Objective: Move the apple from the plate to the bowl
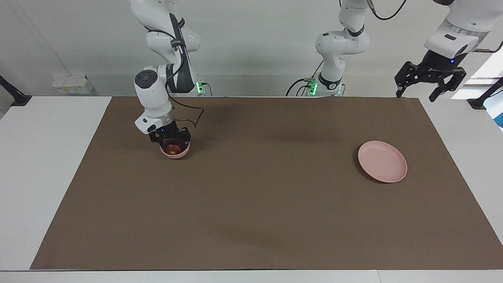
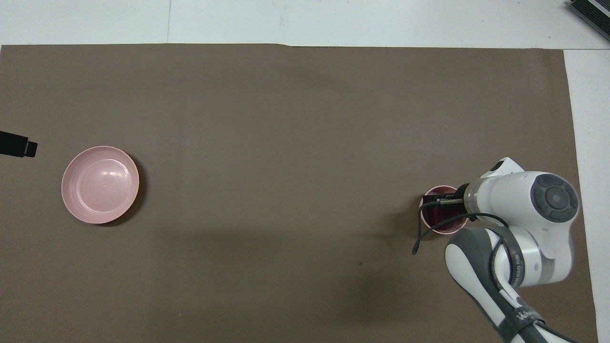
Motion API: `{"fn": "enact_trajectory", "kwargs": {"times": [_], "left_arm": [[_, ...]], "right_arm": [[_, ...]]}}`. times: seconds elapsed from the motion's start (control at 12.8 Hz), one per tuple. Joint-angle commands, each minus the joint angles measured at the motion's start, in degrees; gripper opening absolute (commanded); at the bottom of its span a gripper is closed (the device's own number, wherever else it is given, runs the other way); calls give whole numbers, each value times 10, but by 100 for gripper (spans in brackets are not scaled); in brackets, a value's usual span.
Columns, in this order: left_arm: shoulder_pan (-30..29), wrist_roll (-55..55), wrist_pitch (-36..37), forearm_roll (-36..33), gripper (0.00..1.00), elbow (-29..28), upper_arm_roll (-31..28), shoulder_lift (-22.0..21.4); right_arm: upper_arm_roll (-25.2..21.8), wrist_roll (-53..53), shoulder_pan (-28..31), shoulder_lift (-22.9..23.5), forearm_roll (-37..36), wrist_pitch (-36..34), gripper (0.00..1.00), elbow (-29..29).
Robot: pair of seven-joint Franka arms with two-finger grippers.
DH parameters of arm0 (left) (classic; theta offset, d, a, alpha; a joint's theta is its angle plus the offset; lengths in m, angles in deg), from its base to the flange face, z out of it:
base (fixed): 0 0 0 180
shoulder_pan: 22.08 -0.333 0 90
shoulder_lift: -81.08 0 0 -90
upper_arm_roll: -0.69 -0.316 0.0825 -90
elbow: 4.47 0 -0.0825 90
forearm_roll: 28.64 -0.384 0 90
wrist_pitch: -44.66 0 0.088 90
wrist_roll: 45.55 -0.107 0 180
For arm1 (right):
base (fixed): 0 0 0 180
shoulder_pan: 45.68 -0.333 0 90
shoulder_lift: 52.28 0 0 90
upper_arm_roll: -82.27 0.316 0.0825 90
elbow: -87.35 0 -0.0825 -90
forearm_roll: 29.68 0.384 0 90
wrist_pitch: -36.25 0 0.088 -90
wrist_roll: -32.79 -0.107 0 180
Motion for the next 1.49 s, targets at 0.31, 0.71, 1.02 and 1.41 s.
{"fn": "enact_trajectory", "kwargs": {"times": [0.31, 0.71, 1.02, 1.41], "left_arm": [[31, 2, 12, -10, 100, -8, -30, -17], [41, 6, 25, -16, 100, -6, -43, -17], [41, 32, 30, -16, 100, -10, -36, -17], [42, 31, 70, -15, 100, -19, -35, -26]], "right_arm": [[-3, -13, 29, 4, -4, -213, 100, 227], [-2, -12, 49, 23, -4, -393, 100, 389], [-2, -24, 48, 23, -5, -466, 100, 451], [-3, -32, 45, 21, -3, -458, 100, 442]]}}
